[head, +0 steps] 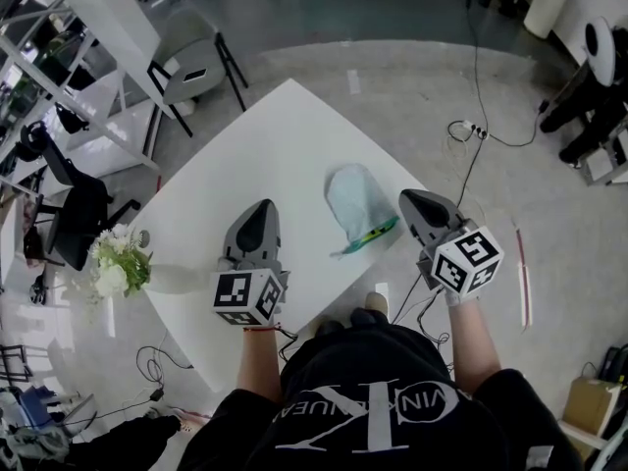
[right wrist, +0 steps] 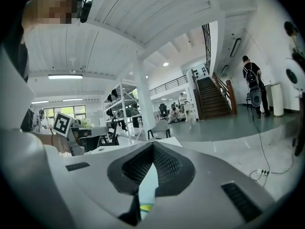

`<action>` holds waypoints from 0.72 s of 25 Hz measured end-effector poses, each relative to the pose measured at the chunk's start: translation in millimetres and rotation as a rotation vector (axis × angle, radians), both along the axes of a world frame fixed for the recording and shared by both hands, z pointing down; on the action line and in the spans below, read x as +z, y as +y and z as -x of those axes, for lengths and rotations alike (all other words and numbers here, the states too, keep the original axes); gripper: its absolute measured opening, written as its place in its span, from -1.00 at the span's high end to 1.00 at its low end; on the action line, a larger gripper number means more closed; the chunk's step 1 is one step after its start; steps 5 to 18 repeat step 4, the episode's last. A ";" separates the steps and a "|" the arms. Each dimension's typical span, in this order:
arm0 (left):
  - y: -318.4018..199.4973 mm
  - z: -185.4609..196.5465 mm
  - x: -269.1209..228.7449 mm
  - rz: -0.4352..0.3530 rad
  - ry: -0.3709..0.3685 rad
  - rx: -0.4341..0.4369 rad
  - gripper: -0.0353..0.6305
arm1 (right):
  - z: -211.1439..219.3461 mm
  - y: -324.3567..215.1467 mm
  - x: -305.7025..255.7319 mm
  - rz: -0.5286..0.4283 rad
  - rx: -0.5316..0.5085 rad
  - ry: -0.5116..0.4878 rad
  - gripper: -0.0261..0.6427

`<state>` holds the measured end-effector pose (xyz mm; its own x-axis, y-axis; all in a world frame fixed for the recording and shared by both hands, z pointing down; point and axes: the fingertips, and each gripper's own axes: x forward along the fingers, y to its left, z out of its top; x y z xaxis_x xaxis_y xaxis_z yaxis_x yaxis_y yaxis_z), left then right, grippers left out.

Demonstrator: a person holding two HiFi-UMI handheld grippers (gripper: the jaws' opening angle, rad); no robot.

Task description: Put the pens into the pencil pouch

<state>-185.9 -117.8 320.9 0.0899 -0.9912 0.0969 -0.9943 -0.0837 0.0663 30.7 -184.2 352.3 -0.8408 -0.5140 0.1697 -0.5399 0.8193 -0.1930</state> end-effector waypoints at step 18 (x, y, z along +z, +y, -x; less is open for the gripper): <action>0.7 1.9 -0.7 0.000 0.000 0.001 0.88 | 3.4 1.3 1.5 0.005 -0.005 -0.002 0.89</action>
